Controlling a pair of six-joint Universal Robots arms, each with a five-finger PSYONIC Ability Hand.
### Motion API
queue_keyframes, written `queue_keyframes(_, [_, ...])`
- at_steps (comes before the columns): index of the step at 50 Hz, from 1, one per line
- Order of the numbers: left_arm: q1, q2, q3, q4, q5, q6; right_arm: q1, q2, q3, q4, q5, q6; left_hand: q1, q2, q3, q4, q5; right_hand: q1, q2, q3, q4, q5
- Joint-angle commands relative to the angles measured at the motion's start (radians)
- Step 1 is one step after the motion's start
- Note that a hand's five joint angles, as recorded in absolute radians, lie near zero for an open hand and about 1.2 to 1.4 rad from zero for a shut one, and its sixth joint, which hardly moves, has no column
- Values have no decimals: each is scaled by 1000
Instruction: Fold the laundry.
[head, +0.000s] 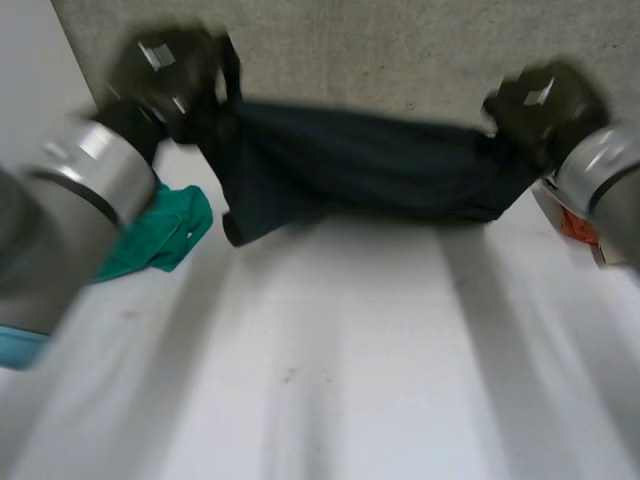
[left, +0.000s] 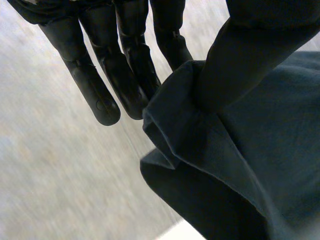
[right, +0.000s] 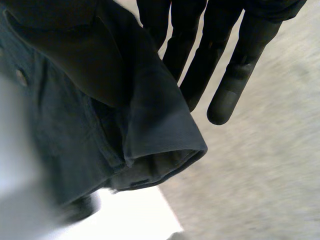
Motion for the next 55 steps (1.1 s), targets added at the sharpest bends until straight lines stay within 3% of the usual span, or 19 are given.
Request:
queue_keyframes(1, [42,63,233,-272,4,-1,1,-56,-277,199,11,3,244,200,203,199,245,281,238,222,196,243])
queue_keyframes(7, [64,3,270,-304,1,1,-4,-43,-295,207,11,2,244,200,203,199,245,281,238,222,196,243])
queue_keyframes(16, [59,-265,230,-266,1,67,4,165,-237,161,5,26,244,200,203,199,245,281,238,222,196,243])
queue_keyframes(20, [55,-400,279,-122,-2,123,2,275,-251,20,11,92,244,200,203,199,245,281,238,222,196,243])
queue_keyframes(22, [56,-449,342,12,-12,146,2,308,-260,-64,27,121,244,200,203,199,245,281,238,222,196,243])
queue_keyframes(27, [59,-471,445,309,-20,140,9,343,-331,-441,132,156,244,200,203,199,245,281,238,222,196,243])
queue_keyframes(28, [56,-468,459,431,-25,130,10,340,-341,-503,146,161,244,200,203,199,245,281,238,222,196,243])
queue_keyframes(32, [48,-439,497,607,-43,97,50,328,-374,-718,173,178,244,200,203,199,245,281,238,222,196,243])
queue_keyframes(37, [45,-354,447,563,-46,71,82,319,-404,-706,153,184,244,200,203,199,245,281,238,222,196,243])
queue_keyframes(44, [38,-313,223,497,-51,67,85,338,-374,-543,119,186,244,200,203,199,245,281,238,222,196,243])
queue_keyframes(51, [32,-275,-35,432,-60,68,82,383,-231,-483,94,181,244,200,203,199,245,281,238,222,196,243])
queue_keyframes(55, [9,-270,-150,330,-83,71,82,395,-110,-437,22,169,244,200,203,199,245,281,238,222,196,243])
